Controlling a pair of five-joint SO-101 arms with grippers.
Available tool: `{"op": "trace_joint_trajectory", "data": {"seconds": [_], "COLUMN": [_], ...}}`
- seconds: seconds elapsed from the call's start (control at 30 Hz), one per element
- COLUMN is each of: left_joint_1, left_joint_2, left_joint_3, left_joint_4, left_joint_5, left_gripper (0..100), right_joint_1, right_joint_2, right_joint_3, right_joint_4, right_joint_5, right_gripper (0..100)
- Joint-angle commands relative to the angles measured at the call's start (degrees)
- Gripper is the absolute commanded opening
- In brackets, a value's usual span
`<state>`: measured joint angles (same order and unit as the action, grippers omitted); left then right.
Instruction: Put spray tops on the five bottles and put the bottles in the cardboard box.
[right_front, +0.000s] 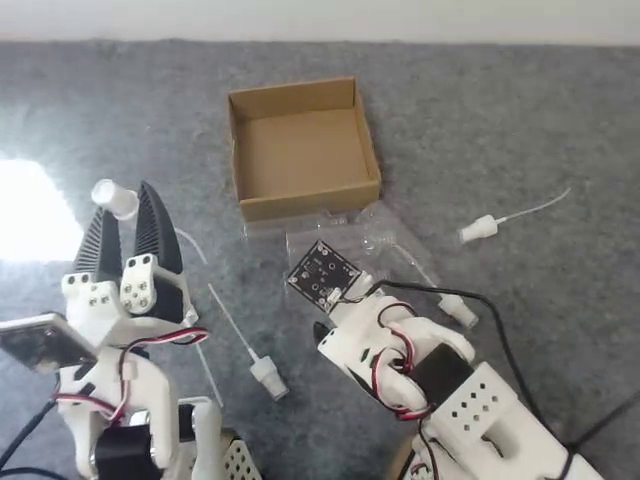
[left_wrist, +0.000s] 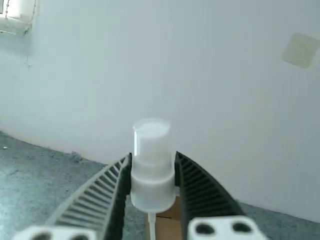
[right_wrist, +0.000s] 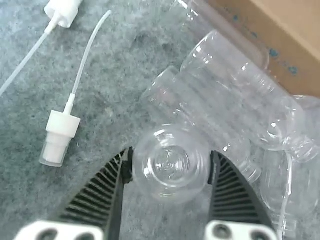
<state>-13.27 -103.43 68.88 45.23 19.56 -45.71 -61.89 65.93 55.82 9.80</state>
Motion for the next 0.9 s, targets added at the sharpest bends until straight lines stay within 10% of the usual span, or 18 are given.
{"op": "trace_joint_trajectory", "data": {"seconds": [0.0, 0.87], "left_joint_1": [0.0, 5.54], "left_joint_2": [-1.05, -1.05], "left_joint_3": [-0.31, -6.29], "left_joint_4": [-0.18, -0.35], "left_joint_5": [0.62, 0.62], "left_gripper": [5, 5], "right_joint_1": [-0.22, -0.4], "right_joint_2": [0.66, 0.04], "right_joint_3": [0.53, -11.69], "right_joint_4": [-3.03, 6.9], "right_joint_5": [-0.53, 0.0], "right_gripper": [12.5, 12.5]}}
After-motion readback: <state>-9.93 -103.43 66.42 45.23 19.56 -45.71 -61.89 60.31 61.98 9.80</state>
